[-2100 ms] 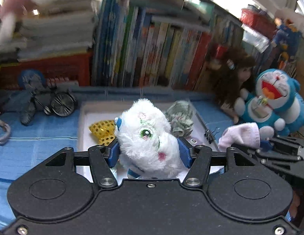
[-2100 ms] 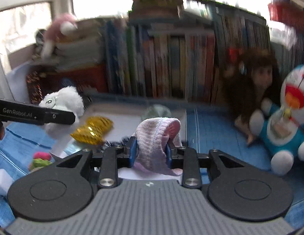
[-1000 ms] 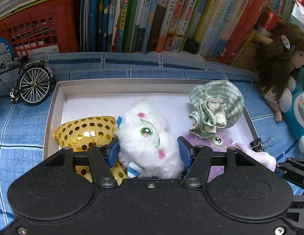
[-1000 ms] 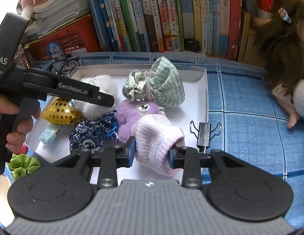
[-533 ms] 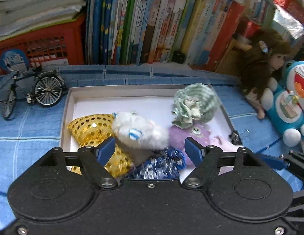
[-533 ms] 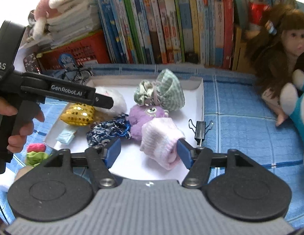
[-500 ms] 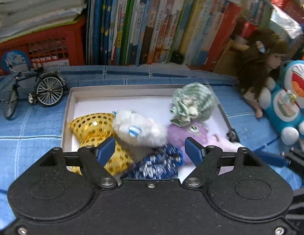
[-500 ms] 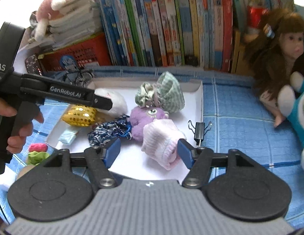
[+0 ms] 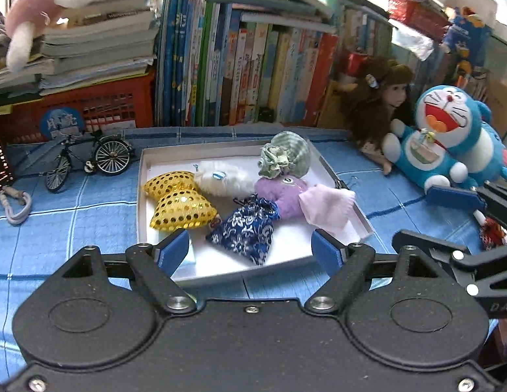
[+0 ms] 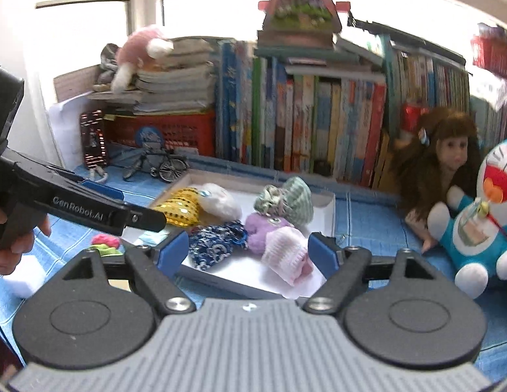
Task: Organize soft objects
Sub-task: 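Move both tools back from the tray toward the foam block and scrunchie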
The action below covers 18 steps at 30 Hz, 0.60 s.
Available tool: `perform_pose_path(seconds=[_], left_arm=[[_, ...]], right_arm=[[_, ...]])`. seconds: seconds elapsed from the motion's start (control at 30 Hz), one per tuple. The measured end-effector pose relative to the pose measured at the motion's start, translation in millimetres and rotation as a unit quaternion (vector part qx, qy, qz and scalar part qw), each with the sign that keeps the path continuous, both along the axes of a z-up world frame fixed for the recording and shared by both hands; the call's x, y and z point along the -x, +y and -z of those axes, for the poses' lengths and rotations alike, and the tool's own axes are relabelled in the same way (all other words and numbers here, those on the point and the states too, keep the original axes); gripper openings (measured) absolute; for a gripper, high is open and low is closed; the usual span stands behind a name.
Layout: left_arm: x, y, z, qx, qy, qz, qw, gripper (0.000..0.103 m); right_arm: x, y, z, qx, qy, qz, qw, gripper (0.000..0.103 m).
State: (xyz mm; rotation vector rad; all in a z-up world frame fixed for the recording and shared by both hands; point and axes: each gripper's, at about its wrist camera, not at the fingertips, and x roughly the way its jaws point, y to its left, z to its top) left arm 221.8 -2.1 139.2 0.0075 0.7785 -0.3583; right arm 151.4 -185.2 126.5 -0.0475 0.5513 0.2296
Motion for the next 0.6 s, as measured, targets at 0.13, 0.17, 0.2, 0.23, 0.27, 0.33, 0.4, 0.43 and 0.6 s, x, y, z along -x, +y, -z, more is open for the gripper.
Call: perform_pose_path(seconds=[0.13,0.17,0.2,0.23,0.27,0.33,0.4,0.43,0.6], left_arm=[[23.1,8.8,-2.7,-0.002,-0.014,-0.004,0.9999,0.081],[27.9,11.4,-2.5,-0.004,-0.018,-0.005,0.9998,0.081],[32.5,13.2,-2.6,-0.005,-0.021,-0.006,0.9997,0.081],[36.7,15.0,-2.6,-0.006,-0.024,-0.008,0.9997,0.081],[39.8,17.7,-1.5,-0.006,-0.025,-0.009,0.9996,0.081],[45.2,22.8,0.5,-0.003,-0.025,-0.012,0.9996,0.081],[51.0,28.4,2.5,0.0,-0.027,-0.014,0.9995,0.081],[54.3,31.2,3.5,0.0,-0.03,-0.017,0.9994,0.081],[74.3,51.7,10.2,-0.011,-0.056,-0.037,0.9977,0.082]], right_arm=[[8.9,10.6,-1.8,0.001,-0.006,-0.013,1.0,0.089],[10.0,12.9,-1.9,0.0,-0.007,-0.015,1.0,0.089],[11.7,14.9,-1.4,0.0,-0.007,-0.016,1.0,0.089],[13.1,17.4,-1.1,0.001,-0.007,-0.017,1.0,0.089],[13.5,19.4,-0.3,0.002,-0.008,-0.019,1.0,0.089],[15.1,23.6,0.2,0.005,-0.008,-0.022,1.0,0.089],[15.7,27.7,1.1,0.006,-0.006,-0.025,1.0,0.089],[15.9,29.8,1.1,0.007,-0.005,-0.027,1.0,0.089],[13.3,40.8,-0.5,0.005,0.003,-0.035,0.999,0.089]])
